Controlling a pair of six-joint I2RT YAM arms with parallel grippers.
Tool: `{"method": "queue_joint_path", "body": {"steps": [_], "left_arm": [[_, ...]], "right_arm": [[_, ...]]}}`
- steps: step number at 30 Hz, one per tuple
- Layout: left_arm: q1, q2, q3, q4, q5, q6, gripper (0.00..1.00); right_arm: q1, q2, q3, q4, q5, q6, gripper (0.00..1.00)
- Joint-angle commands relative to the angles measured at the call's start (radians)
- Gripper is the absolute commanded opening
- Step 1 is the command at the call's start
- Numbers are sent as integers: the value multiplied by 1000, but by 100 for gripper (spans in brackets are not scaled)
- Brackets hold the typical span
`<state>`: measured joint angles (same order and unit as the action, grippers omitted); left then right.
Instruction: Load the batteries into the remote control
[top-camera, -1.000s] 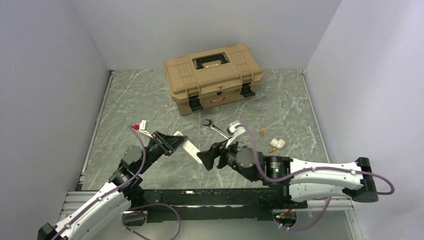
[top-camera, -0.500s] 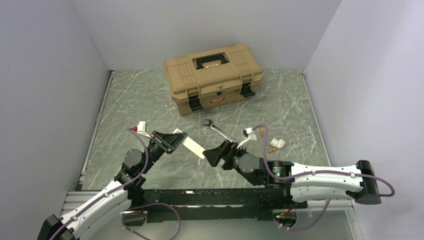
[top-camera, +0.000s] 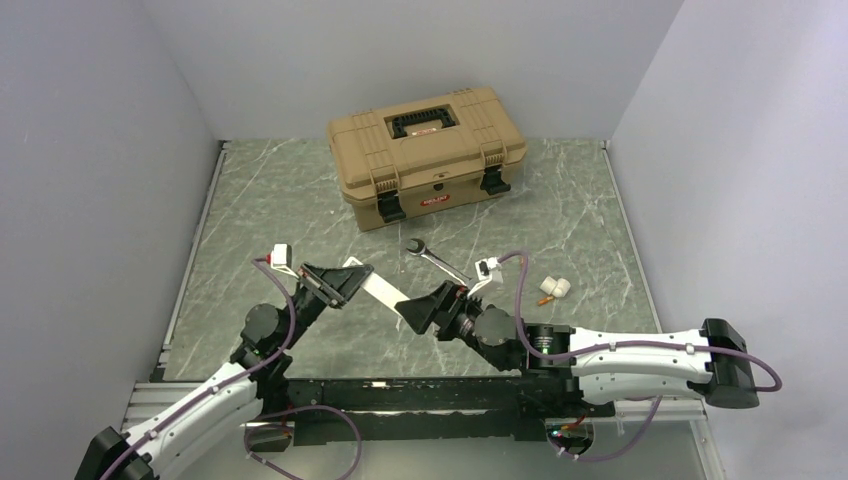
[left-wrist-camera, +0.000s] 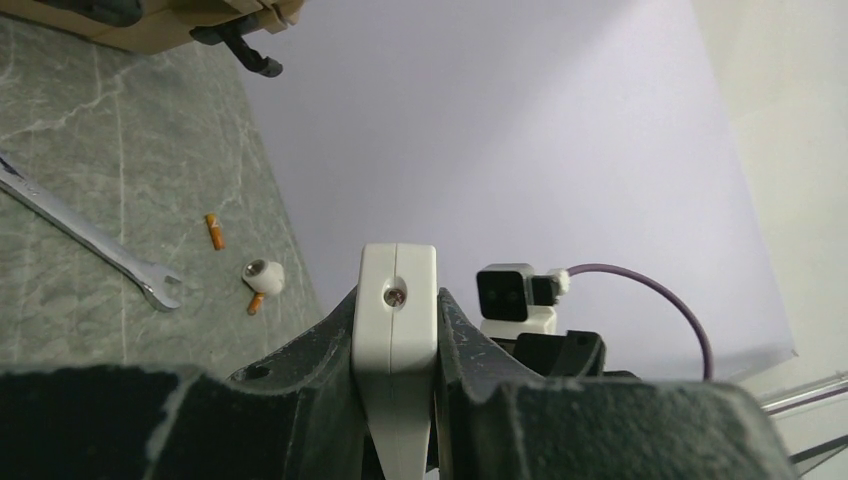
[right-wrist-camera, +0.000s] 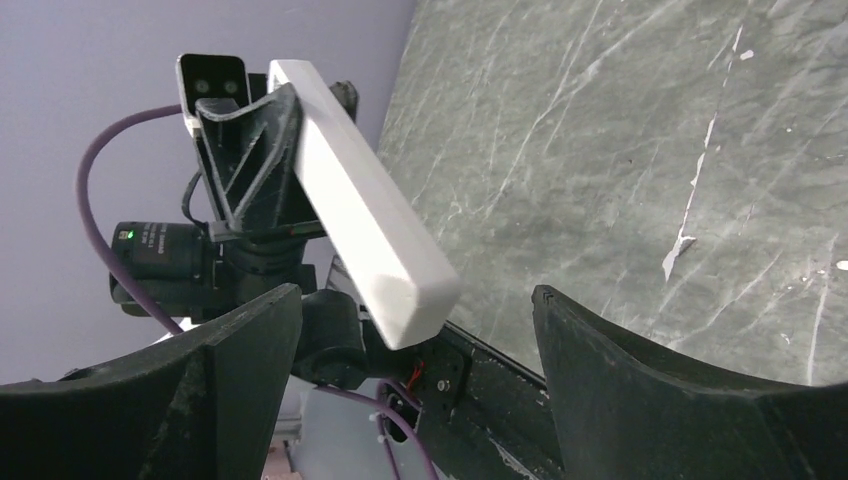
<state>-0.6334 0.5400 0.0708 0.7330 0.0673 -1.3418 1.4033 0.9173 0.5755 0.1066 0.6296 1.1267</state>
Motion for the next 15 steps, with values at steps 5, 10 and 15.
{"method": "queue_joint_path", "body": {"steps": [5,10,15], "left_arm": [[3,-22,-25,132,26,-73,0],[3,-17,-40,174,30,-102,0],[4,-29,-51,182,19,-108,0]], "right_arm": [[-34,32,-61,241,-110,-56,84],[-34,44,-113,405,-146,-115,74],[-36,54,-153,518,-166,-139,59]]}}
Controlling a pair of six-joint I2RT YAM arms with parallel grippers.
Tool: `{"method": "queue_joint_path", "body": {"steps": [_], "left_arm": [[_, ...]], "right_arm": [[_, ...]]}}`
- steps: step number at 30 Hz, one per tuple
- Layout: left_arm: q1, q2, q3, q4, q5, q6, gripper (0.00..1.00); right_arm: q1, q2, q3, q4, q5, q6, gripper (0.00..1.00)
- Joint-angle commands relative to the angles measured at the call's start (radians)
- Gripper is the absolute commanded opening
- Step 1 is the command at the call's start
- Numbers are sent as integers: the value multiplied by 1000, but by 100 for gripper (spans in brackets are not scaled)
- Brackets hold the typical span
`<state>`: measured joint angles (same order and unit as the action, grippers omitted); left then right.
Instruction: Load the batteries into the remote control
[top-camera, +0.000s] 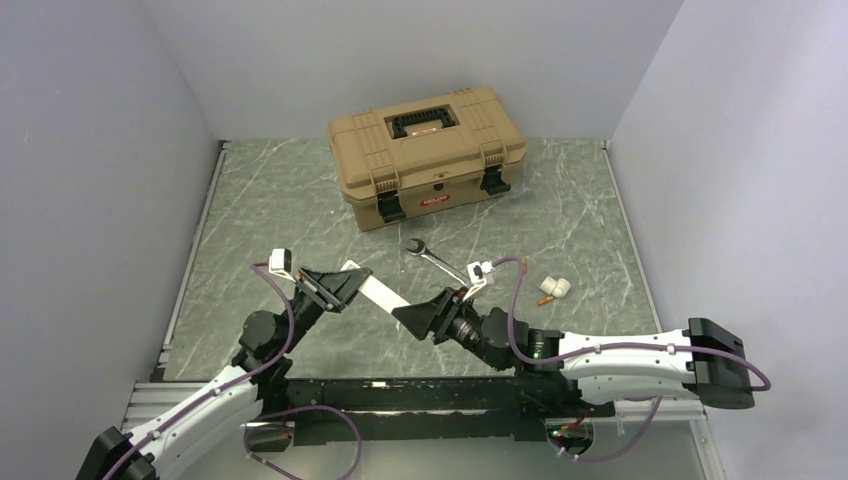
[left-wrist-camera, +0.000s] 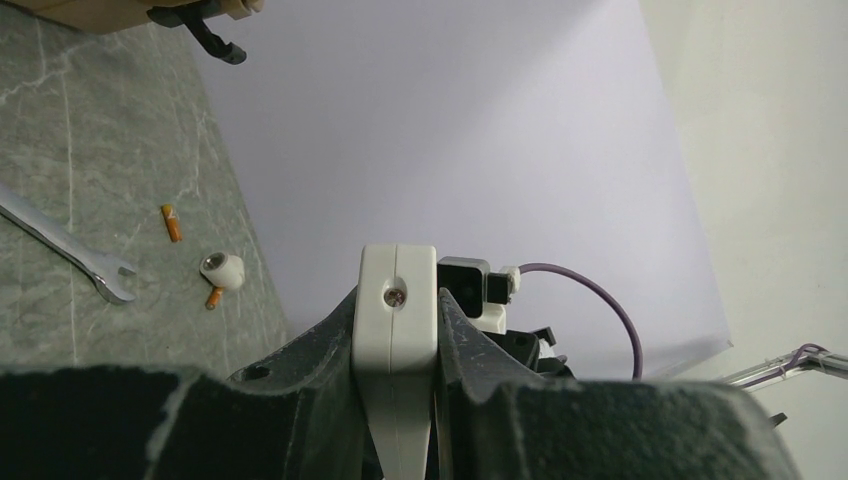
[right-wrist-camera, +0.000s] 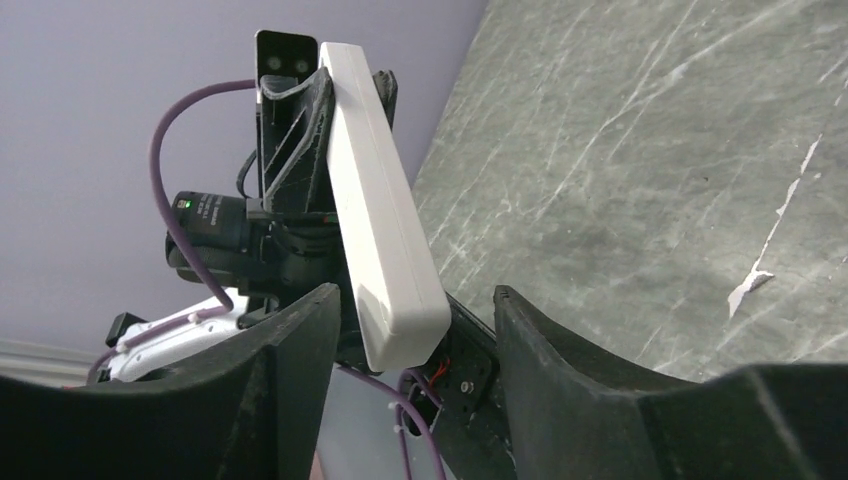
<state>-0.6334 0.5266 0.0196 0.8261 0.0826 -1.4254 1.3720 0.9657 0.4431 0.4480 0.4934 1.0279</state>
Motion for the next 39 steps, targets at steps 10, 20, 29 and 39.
{"method": "queue_joint_path", "body": {"steps": [10,20,29,39], "left_arm": [[4,-18,-14,117,13,-45,0],[3,-12,-16,136,44,-15,26],[3,-23,5,98,118,62,59],[4,11,28,122,147,75,48]], "right_arm": [[-12,53,-60,321,-36,-62,38],[-43,34,-67,337,-96,-72,8],[-151,-156,-53,95,-292,-99,0],[-181,-137,-64,125,-383,-66,0]]}}
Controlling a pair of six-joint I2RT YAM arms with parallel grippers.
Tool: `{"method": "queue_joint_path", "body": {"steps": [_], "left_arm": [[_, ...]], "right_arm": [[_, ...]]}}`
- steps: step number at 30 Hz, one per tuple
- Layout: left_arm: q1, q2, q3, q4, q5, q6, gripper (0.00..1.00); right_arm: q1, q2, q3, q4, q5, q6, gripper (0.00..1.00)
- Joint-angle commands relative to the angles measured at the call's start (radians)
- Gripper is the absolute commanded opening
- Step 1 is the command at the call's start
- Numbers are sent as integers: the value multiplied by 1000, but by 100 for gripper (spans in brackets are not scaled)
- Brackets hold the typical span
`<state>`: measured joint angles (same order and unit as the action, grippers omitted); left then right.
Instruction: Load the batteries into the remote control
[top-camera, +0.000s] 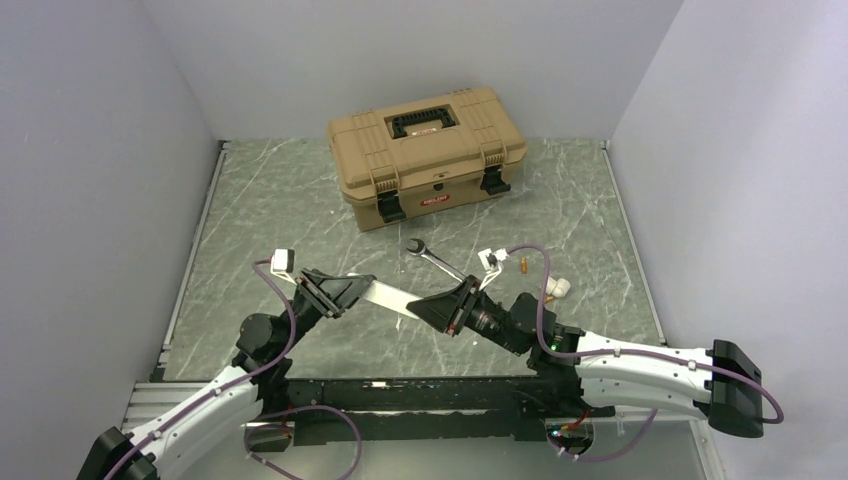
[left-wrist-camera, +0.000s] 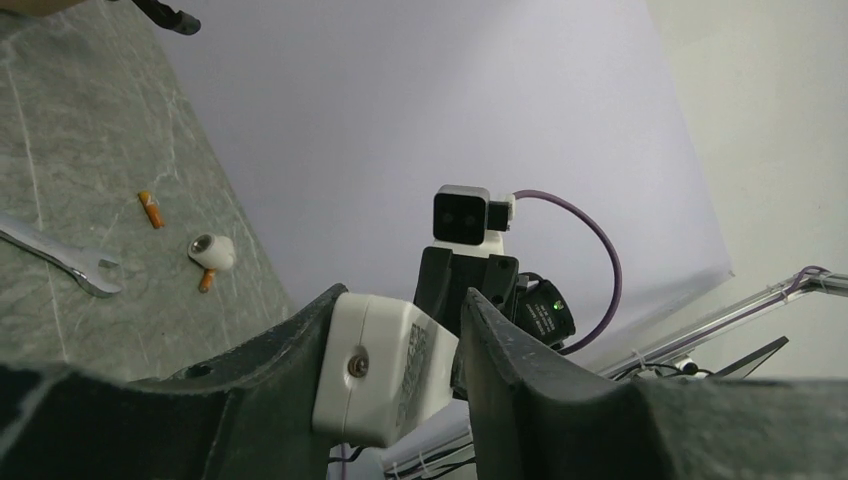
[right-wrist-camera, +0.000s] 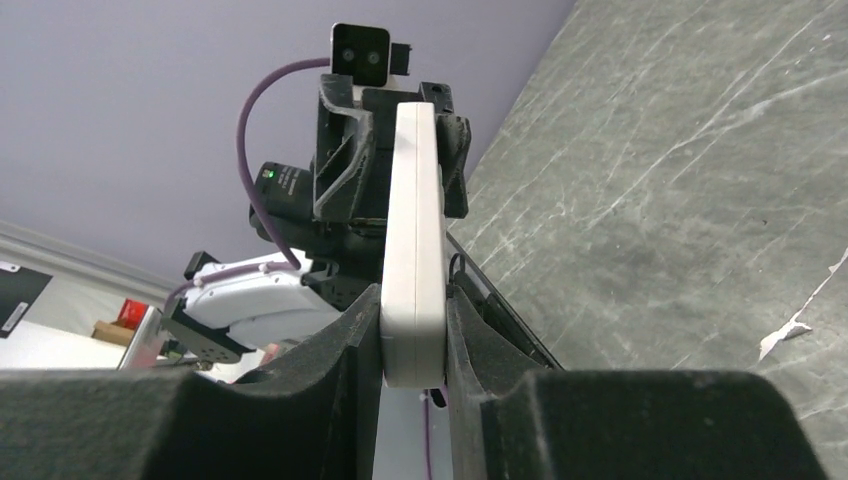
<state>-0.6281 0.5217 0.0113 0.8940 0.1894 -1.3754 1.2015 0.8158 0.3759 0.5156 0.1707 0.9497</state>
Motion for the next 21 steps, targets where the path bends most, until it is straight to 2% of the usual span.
{"method": "queue_joint_path", "body": {"steps": [1,4,8,10,12,16,18,21], "left_arm": [[-2,25,40,62,50,28,44],[-2,49,45,94,75,23,38],[-1,66,38,124,79,13,38],[-1,73,39,127,80,12,40],[-2,77,38,133,82,10,47],[-2,80,36,144,88,7,47],[-2,79,35,146,90,8,44],[-2,72,32,143,85,9,30]], "right_arm": [[-13,15,2,65,-59,13,0],[-25,16,-3,78,-49,15,0],[-46,15,-10,86,-51,19,0],[-53,19,-16,96,-54,24,0],[-59,26,-22,112,-60,32,0],[-73,44,-39,149,-75,54,0],[-79,51,-46,168,-85,63,0],[-87,56,-48,173,-94,68,0]]}}
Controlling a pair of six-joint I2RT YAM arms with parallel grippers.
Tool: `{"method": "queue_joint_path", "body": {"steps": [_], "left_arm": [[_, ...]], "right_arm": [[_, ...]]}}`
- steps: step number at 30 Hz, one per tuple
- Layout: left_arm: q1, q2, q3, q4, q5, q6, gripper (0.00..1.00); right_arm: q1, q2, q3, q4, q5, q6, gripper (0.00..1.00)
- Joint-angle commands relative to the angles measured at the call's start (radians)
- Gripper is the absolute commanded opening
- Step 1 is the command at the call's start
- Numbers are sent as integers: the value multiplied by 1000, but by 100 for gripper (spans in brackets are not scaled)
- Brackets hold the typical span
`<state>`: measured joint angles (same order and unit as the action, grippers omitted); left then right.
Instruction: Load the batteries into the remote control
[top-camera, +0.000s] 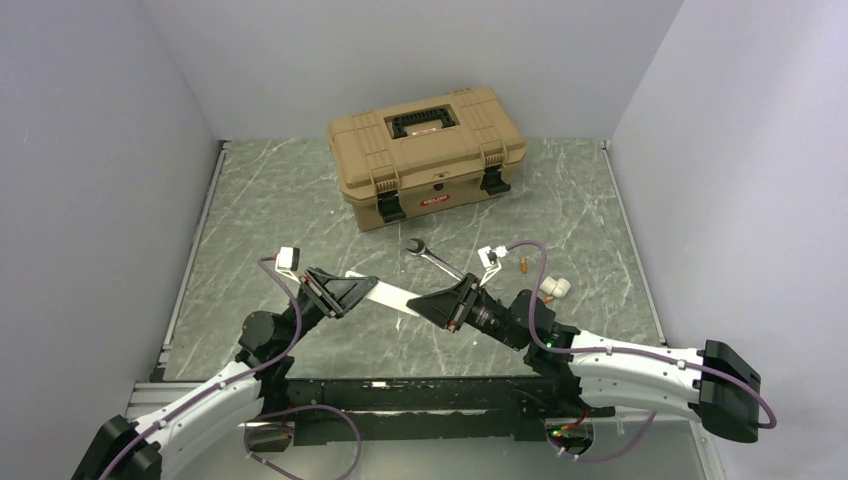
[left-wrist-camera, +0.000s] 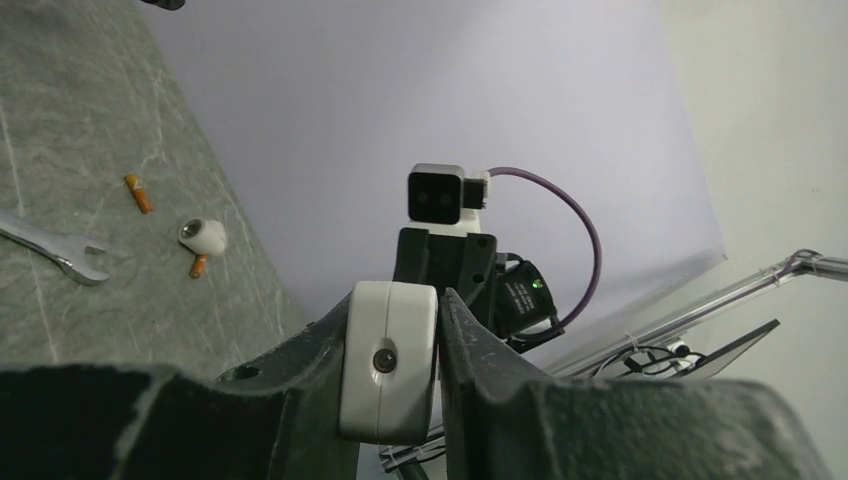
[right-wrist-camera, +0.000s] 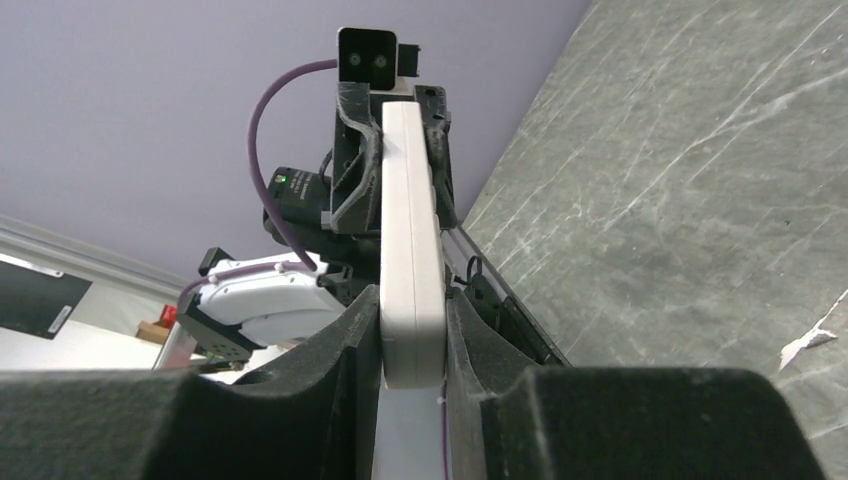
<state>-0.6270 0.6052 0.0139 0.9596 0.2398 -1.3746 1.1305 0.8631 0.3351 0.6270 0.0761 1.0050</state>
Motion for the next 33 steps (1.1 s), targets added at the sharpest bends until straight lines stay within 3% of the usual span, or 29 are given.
{"method": "queue_joint_path", "body": {"steps": [1,6,8,10,11,14,23,33], "left_arm": [[-3,-13,29,74,34,7,26],[-3,-22,35,44,36,14,0],[-2,-28,48,-3,40,21,0],[-3,-42,63,-70,36,43,0],[-3,-54,73,-103,32,58,0],[-2,-102,93,-209,10,116,0],[-3,-180,237,-588,-48,350,0],[-3,-152,259,-599,-47,356,0]], "right_arm": [[-18,6,-7,58,1,14,0],[-22,-15,-9,22,12,6,2],[-23,-32,0,-27,25,-10,23],[-22,-55,10,-80,37,-31,55],[-22,-66,16,-106,42,-44,65],[-21,-98,52,-203,64,-68,82],[-22,-58,116,-341,83,-41,86],[-22,49,133,-211,35,-37,85]]}}
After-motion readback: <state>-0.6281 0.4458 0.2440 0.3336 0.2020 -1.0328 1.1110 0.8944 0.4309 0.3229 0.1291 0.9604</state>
